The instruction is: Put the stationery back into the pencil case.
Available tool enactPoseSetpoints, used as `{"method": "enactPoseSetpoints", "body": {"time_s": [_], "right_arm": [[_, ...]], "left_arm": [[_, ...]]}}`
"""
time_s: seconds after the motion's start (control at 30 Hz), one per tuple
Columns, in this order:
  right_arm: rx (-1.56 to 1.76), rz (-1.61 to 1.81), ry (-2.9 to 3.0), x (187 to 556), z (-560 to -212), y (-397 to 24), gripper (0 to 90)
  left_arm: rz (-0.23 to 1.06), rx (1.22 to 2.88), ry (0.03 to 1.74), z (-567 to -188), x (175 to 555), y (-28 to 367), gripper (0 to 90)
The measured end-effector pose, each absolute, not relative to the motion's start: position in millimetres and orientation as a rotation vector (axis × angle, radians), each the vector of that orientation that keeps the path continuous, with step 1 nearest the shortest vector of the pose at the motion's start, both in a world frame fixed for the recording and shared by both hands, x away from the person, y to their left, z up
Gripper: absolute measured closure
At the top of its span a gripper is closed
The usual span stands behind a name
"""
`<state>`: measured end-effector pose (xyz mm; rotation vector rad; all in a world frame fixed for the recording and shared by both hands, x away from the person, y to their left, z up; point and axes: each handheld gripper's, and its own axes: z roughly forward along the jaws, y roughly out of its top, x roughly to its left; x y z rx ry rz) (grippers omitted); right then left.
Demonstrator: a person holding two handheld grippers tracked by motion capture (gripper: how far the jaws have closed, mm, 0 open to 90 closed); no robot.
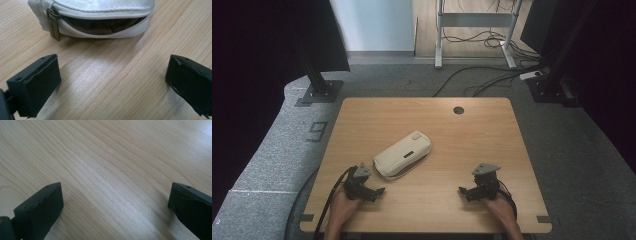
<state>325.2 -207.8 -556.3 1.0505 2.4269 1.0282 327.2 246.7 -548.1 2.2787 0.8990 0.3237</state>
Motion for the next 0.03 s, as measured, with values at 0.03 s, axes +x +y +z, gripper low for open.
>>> {"method": "enactPoseSetpoints", "body": {"time_s": [0.03], "right_arm": [[1.048, 1.028, 2.427, 325.1, -556.1, -207.9, 0.0]], "left_arm": [[0.325, 2.279, 0.899, -548.1, 327.0, 246.6, 0.0]]}}
